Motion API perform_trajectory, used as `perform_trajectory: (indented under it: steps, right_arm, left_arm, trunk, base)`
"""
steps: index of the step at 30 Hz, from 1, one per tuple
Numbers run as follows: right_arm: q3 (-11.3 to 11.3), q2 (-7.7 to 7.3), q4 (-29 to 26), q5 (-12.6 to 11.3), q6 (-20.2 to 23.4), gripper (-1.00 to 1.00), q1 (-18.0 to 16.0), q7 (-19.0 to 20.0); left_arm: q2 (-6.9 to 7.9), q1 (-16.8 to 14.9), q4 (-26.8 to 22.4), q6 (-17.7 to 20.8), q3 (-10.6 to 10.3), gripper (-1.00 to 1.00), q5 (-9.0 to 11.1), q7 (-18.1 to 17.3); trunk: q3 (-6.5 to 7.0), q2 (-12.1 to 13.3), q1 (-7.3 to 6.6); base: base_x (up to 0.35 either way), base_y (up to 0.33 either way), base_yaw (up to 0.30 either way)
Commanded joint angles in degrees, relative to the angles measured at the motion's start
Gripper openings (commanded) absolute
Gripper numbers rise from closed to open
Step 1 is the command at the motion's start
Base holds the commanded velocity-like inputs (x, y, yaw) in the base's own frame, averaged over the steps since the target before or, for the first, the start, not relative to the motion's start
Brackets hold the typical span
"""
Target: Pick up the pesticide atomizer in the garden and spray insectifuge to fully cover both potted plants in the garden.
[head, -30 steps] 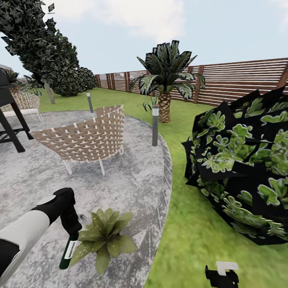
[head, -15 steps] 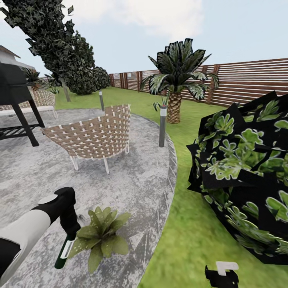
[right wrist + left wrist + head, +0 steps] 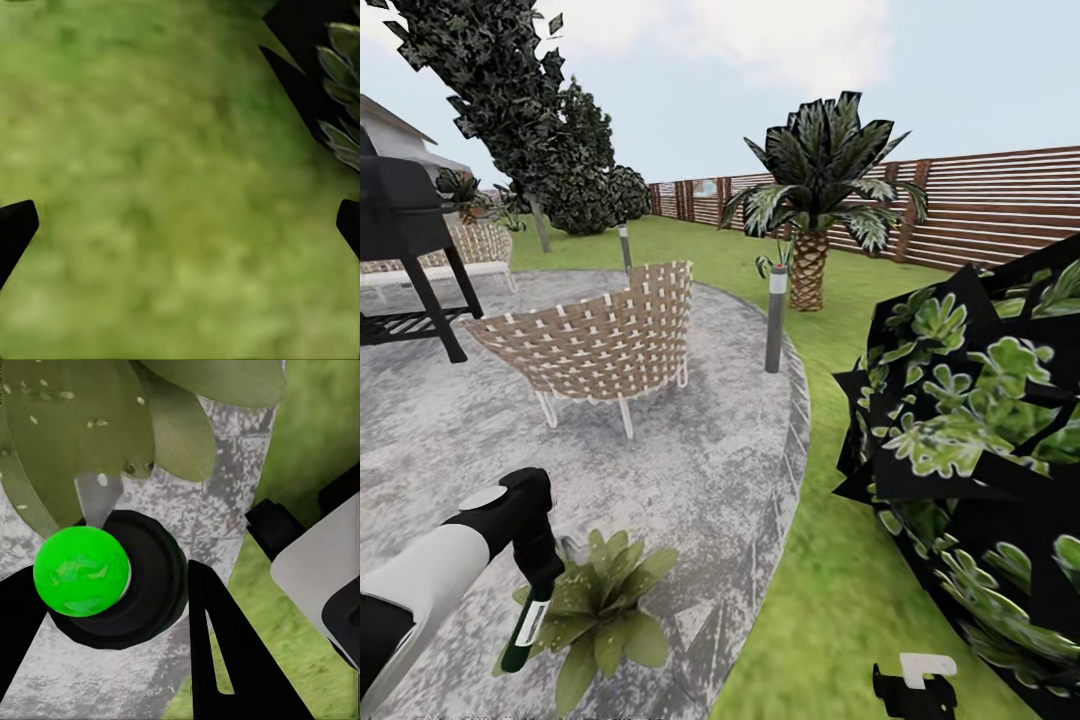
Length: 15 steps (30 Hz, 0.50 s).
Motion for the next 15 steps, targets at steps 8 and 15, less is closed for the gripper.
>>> perform_trajectory:
  steps: [8,15]
  right_arm:
    - [-0.3,0.01,0.1,0.6,-0.2,1.0,-0.1,-0.2]
    - [-0.4,-0.08,0.1,0.6,-0.2,1.0,-0.1,-0.2]
  left_arm:
    - [0.02,0.0,-0.4,0.6,-0.1,-1.0,-0.4,-0.5]
    - [0.03,0.0,-0.2,0.6,-0.1,-1.0,-0.6,-0.4]
  trunk:
    - [-0.05,0.0,-0.01]
    - [-0.05,0.0,-0.01]
  base:
    - [0.001,-0.03,0.209]
    - [-0.078,-0.243,0.021]
